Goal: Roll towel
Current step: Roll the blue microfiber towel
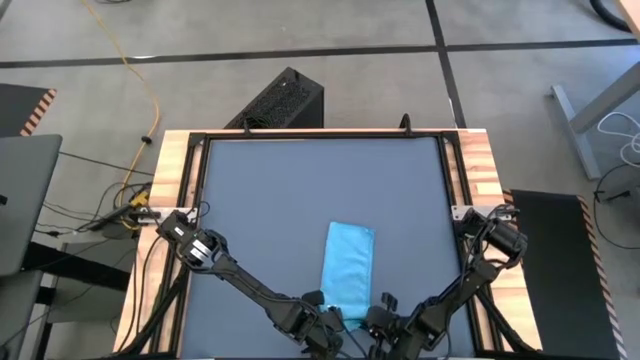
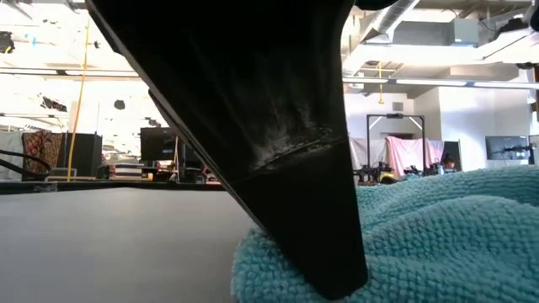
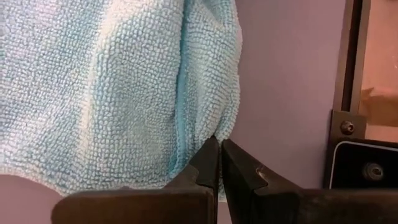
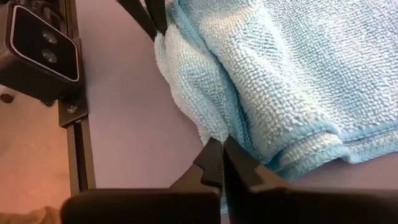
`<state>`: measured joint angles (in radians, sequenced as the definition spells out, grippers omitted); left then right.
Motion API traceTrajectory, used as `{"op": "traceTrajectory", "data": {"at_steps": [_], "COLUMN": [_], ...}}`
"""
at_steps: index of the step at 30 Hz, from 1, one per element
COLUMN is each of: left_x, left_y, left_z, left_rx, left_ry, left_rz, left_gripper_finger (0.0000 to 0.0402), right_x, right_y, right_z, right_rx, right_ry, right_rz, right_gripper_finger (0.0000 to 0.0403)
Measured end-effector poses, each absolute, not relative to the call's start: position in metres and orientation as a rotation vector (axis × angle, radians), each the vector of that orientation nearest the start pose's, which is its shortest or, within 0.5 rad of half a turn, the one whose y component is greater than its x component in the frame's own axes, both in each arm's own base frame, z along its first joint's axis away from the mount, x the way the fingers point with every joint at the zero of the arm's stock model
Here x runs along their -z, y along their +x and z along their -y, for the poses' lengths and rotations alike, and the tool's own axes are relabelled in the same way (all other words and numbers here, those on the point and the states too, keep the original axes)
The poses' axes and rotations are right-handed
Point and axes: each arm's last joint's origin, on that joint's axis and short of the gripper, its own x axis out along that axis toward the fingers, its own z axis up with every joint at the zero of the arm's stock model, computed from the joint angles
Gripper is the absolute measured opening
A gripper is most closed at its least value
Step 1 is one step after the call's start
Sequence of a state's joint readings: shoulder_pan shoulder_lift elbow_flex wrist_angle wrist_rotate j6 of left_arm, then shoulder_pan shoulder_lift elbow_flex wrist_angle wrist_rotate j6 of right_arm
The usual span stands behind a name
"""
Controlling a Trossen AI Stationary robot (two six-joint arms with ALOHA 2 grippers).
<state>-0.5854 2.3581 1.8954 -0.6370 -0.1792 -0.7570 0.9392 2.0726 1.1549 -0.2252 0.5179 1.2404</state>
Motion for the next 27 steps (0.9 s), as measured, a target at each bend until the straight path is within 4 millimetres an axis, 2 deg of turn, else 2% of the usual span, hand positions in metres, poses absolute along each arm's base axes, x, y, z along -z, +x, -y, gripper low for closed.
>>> {"op": "traceTrajectory", "data": {"at_steps": [6, 13, 20, 27], "left_x": [-0.152, -0.163, -0.163, -0.161], "left_y": [0.417, 0.417, 0.422, 0.42], "left_z": [0.27, 0.271, 0.264, 0.26], "left_rx": [-0.045, 0.043, 0.095, 0.107], "left_ry": [-0.289, -0.349, -0.428, -0.44], "left_rz": [-1.076, -1.102, -1.153, -1.214], "left_gripper_finger": [0.0, 0.0, 0.0, 0.0], "right_x": [-0.104, -0.115, -0.119, -0.14], "right_y": [0.235, 0.227, 0.228, 0.227], "right_z": [-0.314, -0.333, -0.333, -0.323], "right_rx": [0.137, 0.059, 0.075, 0.071], "right_ry": [0.414, 0.464, 0.546, 0.58], "right_rz": [-0.933, -1.018, -1.037, -1.131], "right_gripper_finger": [0.0013, 0.0014, 0.0014, 0.0014]}}
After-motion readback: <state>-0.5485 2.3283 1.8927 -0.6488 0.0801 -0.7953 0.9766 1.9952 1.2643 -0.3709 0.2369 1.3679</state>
